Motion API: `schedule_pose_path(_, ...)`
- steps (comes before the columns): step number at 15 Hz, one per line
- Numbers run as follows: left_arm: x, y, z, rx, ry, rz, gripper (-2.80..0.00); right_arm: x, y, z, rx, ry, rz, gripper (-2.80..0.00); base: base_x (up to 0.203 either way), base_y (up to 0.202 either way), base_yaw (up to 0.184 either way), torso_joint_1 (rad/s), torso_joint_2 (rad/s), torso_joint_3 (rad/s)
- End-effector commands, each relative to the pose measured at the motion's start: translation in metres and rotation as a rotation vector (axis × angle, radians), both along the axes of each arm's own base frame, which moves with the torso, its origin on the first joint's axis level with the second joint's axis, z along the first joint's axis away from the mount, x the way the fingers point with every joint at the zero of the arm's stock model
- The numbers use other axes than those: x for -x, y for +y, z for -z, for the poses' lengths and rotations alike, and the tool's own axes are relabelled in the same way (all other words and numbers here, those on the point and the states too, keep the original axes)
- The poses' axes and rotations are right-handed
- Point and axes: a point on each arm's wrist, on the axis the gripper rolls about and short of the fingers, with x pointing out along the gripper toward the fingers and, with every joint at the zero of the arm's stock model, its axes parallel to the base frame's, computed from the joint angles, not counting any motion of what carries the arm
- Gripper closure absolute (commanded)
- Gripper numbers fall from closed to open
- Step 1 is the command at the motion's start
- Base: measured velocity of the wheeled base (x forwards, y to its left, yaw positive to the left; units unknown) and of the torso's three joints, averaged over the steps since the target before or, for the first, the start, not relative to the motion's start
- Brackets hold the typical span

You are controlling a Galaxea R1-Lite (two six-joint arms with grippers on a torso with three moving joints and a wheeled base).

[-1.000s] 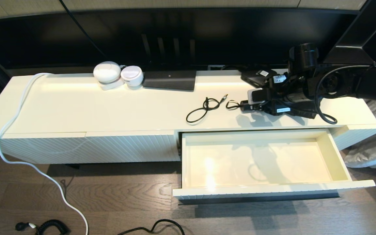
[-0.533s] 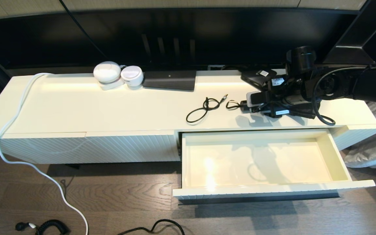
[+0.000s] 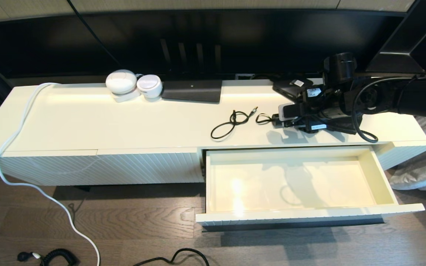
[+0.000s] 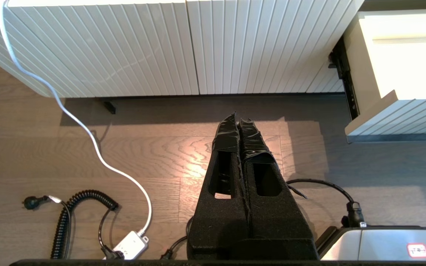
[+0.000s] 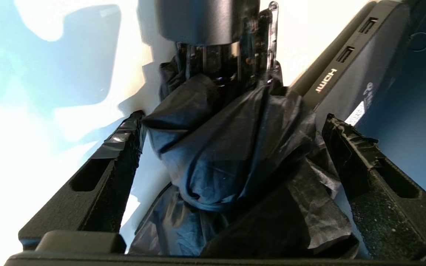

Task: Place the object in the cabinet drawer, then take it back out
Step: Put the umbrella in the drawer

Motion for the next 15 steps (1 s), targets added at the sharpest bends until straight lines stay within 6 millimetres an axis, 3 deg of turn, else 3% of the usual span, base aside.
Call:
schedule_pose_path(1,0.000,0.000,0.000,0.000,0.000,0.000,0.00,-0.001,0.000,0.001,0.008,-0.001,-0.002,-2.80,0.000,0.000,0.000,0.000,0.00,0.000)
schedule_pose_path(8,0.000,0.000,0.000,0.000,0.000,0.000,0.00,0.004,0.001,-0.012,-0.005,-0.053,-0.004,-2.80,0.000,0.000,0.000,0.000,0.00,0.000)
schedule_pose_path(15,0.000,0.000,0.000,0.000,0.000,0.000,0.00,0.001,0.002,-0.008,-0.003,-0.046,-0.004,-2.80,0.000,0.000,0.000,0.000,0.00,0.000)
